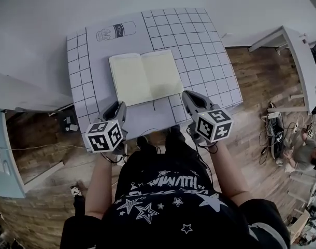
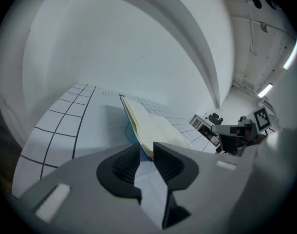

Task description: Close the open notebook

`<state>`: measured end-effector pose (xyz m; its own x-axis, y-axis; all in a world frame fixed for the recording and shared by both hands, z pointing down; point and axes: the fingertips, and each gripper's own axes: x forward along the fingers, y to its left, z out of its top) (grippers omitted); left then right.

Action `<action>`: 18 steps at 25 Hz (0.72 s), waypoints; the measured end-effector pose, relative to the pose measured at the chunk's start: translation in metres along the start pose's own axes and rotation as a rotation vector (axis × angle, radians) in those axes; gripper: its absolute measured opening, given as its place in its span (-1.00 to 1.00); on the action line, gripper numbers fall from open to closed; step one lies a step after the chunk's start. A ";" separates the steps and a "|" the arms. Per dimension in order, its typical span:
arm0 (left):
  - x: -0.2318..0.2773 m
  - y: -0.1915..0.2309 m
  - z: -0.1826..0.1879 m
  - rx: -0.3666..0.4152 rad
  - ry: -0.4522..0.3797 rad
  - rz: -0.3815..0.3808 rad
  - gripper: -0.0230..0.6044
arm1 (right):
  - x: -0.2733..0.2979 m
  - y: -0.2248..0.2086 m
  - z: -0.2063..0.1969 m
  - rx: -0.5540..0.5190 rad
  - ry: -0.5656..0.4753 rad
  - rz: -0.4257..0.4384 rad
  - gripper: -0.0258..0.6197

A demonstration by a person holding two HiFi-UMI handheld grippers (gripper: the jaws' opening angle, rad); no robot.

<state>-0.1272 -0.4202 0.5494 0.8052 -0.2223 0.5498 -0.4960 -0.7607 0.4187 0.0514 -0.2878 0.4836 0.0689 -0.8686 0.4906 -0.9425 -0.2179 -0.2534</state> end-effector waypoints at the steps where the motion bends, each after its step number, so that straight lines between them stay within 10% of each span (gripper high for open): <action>1: -0.001 -0.002 0.002 0.001 -0.002 -0.003 -0.63 | -0.001 -0.001 0.002 -0.001 -0.005 0.003 -0.88; 18: 0.019 -0.119 0.059 0.096 -0.106 -0.062 -0.79 | 0.008 -0.061 0.039 -0.038 -0.023 0.123 -0.88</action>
<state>-0.0340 -0.3699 0.4669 0.8655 -0.2329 0.4435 -0.4153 -0.8287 0.3752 0.1218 -0.2990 0.4709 -0.0413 -0.8977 0.4386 -0.9559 -0.0923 -0.2790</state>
